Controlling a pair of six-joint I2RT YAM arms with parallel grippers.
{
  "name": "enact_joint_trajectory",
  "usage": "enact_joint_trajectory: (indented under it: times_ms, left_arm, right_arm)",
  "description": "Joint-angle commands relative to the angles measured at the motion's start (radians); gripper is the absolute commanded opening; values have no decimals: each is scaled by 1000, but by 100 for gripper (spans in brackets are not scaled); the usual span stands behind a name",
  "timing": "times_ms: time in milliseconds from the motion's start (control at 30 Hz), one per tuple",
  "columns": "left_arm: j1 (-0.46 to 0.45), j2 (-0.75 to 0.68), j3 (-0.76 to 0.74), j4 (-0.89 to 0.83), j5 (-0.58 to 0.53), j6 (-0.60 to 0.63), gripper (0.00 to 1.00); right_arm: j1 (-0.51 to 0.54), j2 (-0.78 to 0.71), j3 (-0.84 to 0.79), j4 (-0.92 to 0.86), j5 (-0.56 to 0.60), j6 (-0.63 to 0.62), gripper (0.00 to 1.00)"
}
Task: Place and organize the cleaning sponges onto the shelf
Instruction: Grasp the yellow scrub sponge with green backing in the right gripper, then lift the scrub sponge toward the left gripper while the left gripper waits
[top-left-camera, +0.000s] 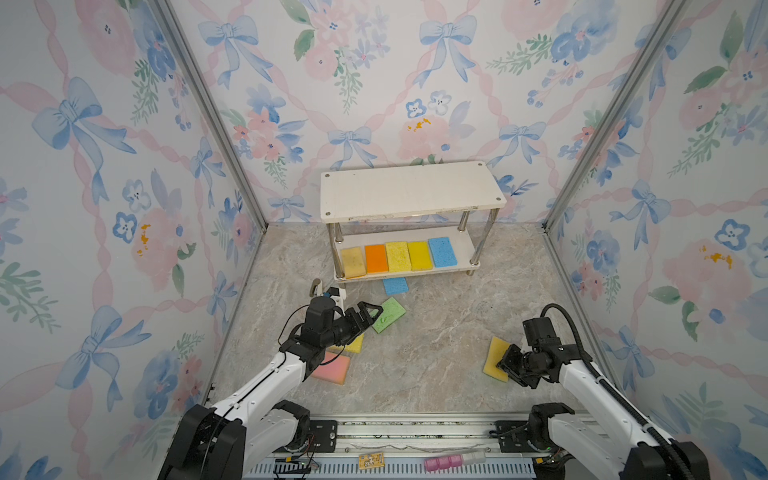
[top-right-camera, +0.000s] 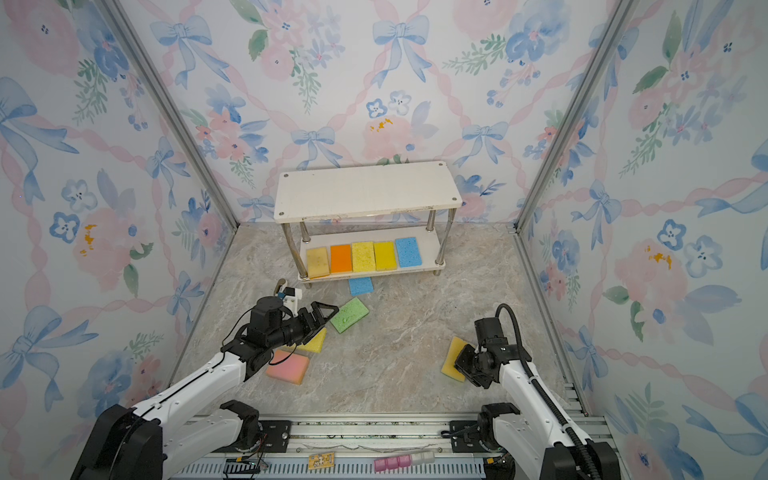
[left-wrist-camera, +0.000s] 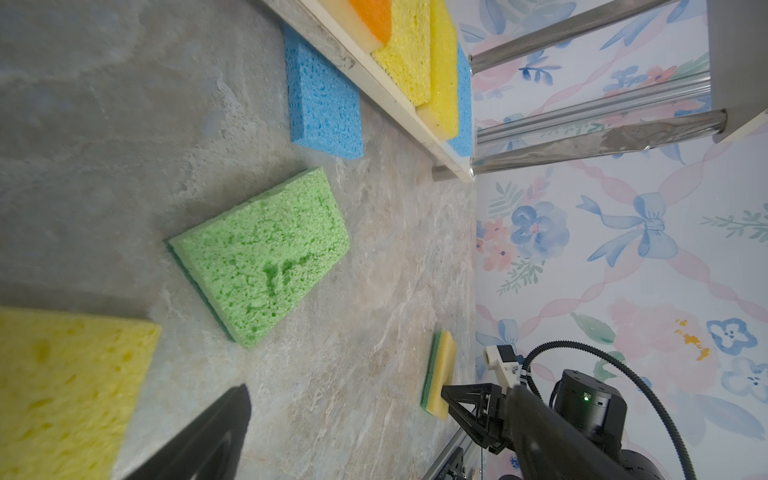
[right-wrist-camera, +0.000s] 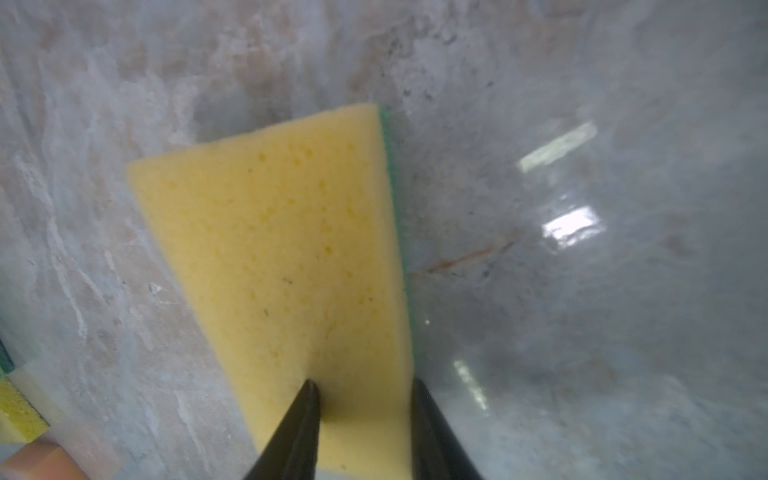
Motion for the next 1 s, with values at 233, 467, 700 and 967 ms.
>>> enact_joint_trajectory:
  times_ms: [233, 467, 700, 967]
  left_arm:
    - [-7, 48, 48, 58, 92, 41, 98]
    - [-17, 109, 86, 132, 211, 47, 98]
    - [-25, 122, 112, 176, 272, 22, 98]
    - [-25, 95, 98, 181, 253, 13, 96]
  right_arm:
    - [20, 57, 150, 2, -31, -77, 13]
    - [255, 367, 483, 4, -160, -227, 12]
    - [454, 614, 795, 37, -289, -259, 12]
    - [582, 771, 984, 10, -344, -279, 12]
